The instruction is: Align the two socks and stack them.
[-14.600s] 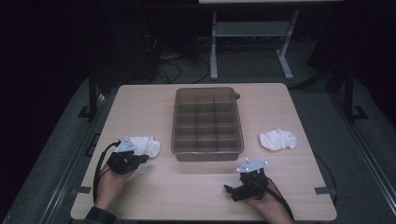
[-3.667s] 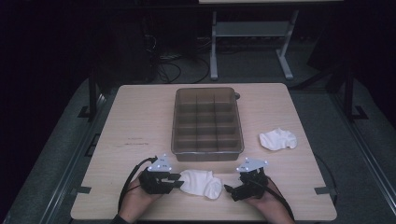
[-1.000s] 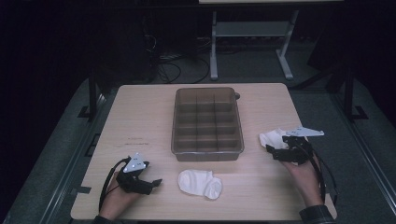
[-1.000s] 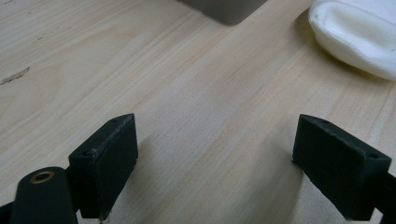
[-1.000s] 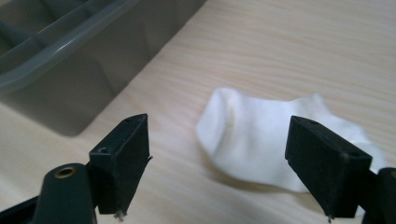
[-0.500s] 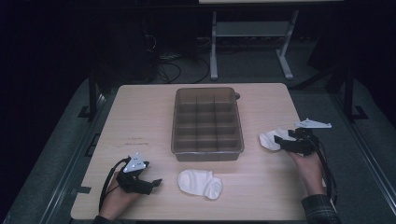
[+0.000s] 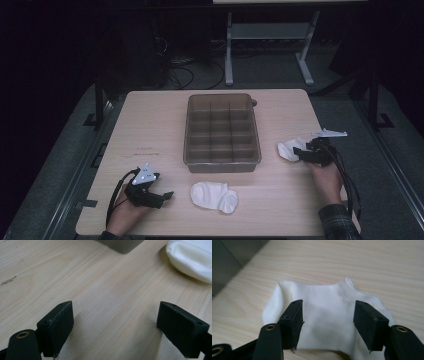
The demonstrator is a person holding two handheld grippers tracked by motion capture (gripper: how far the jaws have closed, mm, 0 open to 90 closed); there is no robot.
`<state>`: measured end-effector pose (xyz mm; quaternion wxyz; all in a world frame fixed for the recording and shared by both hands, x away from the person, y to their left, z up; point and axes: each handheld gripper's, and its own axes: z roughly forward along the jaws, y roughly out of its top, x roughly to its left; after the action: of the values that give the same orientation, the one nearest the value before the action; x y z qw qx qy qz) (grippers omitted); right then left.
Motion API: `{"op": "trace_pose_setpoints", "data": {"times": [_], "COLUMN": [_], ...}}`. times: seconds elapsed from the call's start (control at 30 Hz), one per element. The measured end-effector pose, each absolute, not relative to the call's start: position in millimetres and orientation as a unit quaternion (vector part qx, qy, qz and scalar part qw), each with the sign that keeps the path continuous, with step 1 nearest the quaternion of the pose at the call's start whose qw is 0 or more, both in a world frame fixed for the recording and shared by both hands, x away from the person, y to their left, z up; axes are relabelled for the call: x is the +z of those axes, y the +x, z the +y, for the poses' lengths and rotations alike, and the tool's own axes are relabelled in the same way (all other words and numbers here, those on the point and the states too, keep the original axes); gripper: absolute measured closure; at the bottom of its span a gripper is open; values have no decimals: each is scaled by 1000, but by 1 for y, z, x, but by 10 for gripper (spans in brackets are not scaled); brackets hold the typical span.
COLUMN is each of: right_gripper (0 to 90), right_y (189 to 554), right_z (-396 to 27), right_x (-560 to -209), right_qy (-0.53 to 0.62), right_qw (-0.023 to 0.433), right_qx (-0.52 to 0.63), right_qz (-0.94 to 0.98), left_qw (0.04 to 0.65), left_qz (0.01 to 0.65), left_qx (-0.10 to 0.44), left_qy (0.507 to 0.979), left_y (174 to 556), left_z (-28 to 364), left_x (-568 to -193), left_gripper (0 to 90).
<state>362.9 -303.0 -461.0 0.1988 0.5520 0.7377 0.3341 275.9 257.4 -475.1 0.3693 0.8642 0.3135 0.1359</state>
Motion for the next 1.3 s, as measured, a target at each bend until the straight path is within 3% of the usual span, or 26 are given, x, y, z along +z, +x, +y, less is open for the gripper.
{"op": "trace_pose_setpoints", "data": {"times": [0.13, 0.33, 0.6, 1.3], "right_gripper": [404, 498, 819, 839], "right_y": [365, 364, 359, 339], "right_z": [-306, -309, -311, -322], "right_x": [-467, -473, -473, -442], "right_qy": [559, 559, 551, 538], "right_qw": [198, 207, 215, 203], "right_qx": [323, 313, 316, 394], "right_qz": [737, 740, 742, 717], "left_qw": [369, 369, 369, 370], "left_qz": [314, 314, 314, 314], "left_qx": [136, 136, 136, 136], "left_qy": [864, 864, 864, 864], "left_y": [276, 276, 276, 276], "left_z": [257, 257, 257, 257], "left_x": [-475, -475, -475, -475], "left_gripper": [136, 137, 136, 136]}}
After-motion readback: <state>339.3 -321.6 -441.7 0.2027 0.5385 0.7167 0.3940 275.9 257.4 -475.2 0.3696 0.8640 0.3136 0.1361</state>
